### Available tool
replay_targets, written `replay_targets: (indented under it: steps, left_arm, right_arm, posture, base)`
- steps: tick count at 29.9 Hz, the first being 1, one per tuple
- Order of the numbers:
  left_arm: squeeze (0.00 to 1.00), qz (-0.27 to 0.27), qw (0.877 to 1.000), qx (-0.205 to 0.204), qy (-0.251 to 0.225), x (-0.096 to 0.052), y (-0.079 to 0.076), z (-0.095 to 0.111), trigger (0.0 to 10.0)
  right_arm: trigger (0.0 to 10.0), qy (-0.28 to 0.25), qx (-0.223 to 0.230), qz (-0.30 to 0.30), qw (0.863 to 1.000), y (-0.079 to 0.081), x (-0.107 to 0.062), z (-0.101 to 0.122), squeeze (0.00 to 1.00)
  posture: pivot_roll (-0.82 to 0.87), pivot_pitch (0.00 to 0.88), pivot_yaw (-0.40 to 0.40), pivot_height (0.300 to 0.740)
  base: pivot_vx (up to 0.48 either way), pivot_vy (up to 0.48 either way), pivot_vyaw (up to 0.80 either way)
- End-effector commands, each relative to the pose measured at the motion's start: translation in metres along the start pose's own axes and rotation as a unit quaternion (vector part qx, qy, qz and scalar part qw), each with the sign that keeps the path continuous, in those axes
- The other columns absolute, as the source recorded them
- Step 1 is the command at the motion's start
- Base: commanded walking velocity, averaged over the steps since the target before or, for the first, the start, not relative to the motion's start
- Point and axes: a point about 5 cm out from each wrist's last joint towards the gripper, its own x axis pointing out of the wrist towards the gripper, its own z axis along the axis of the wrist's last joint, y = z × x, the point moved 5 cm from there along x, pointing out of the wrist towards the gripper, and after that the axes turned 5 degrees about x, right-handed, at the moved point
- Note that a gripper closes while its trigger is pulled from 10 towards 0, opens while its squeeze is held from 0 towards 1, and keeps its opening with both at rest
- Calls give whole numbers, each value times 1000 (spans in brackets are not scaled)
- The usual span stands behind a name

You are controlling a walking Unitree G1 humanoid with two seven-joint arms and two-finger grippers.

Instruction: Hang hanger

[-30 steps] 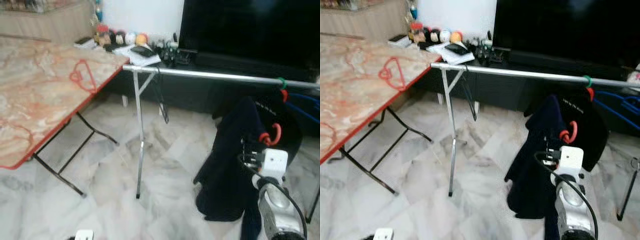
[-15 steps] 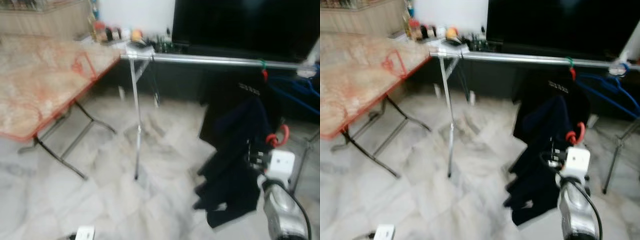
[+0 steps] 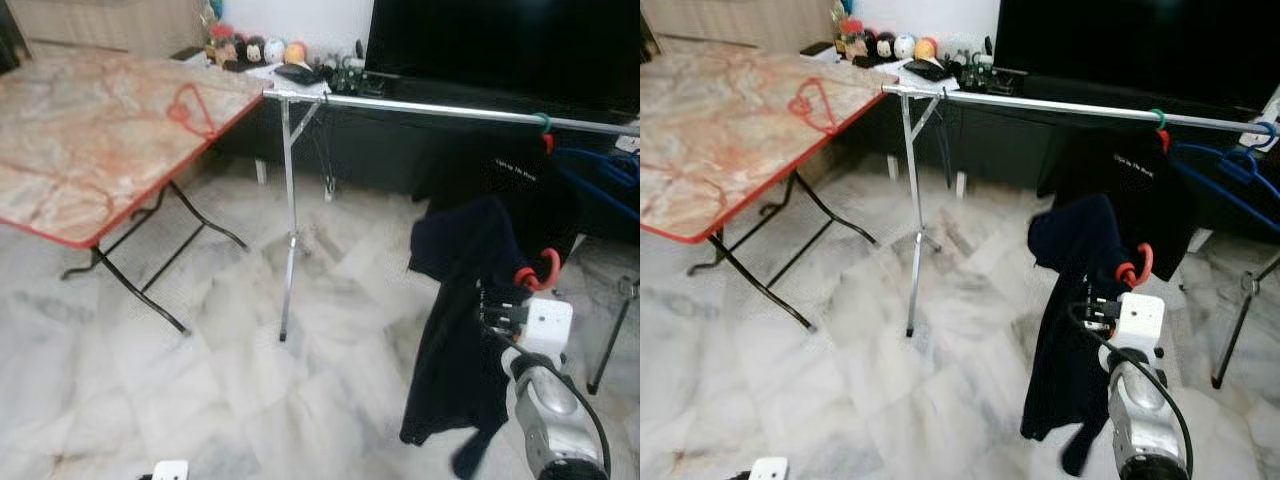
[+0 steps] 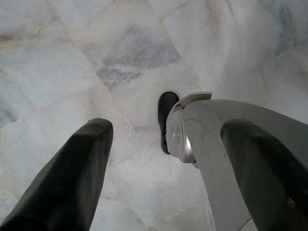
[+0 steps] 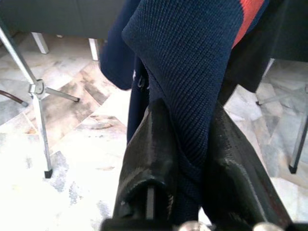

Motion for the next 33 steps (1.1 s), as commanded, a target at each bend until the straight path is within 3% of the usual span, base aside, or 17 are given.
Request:
replay_targets:
  steps: [1, 7, 12, 19, 27, 33]
  left_arm:
    - [0, -1, 1000, -10, 23, -2, -1, -14, 10000]
    - [0, -2, 1000, -1, 20, -2, 2, -10, 10000]
    - [0, 3, 1000, -9, 20, -3, 6, -13, 10000]
    - [0, 10, 1000, -12, 23, -7, 16, -21, 10000]
    - [0, 4, 1000, -3, 31, -7, 10, -24, 10000]
    - [0, 5, 1000, -5, 17, -2, 6, -10, 10000]
  right_arm:
    - [10000, -15, -6, -3, 1000, -4, 2, 8, 0]
    - [10000, -25, -3, 6, 1000, 1, 5, 15, 0]
    - [10000, -15, 0, -9, 1000, -9, 6, 13, 0]
    - [10000, -16, 5, 6, 1000, 1, 11, 16, 0]
    - [10000, -19, 9, 1, 1000, -2, 10, 14, 0]
    - [10000, -10, 9, 1, 1000, 0, 10, 9, 0]
  posture:
    - [-27, 0, -89, 740]
    - [-25, 0, -92, 740]
    - [-7, 0, -106, 740]
    - [4, 0, -112, 740]
    - [-8, 0, -95, 740]
    - [9, 0, -95, 740]
  base:
    - [0, 465, 0]
    - [0, 480, 0]
    - [0, 480, 0]
    - [0, 480, 0]
    - [0, 480, 0]
    - [0, 480, 0]
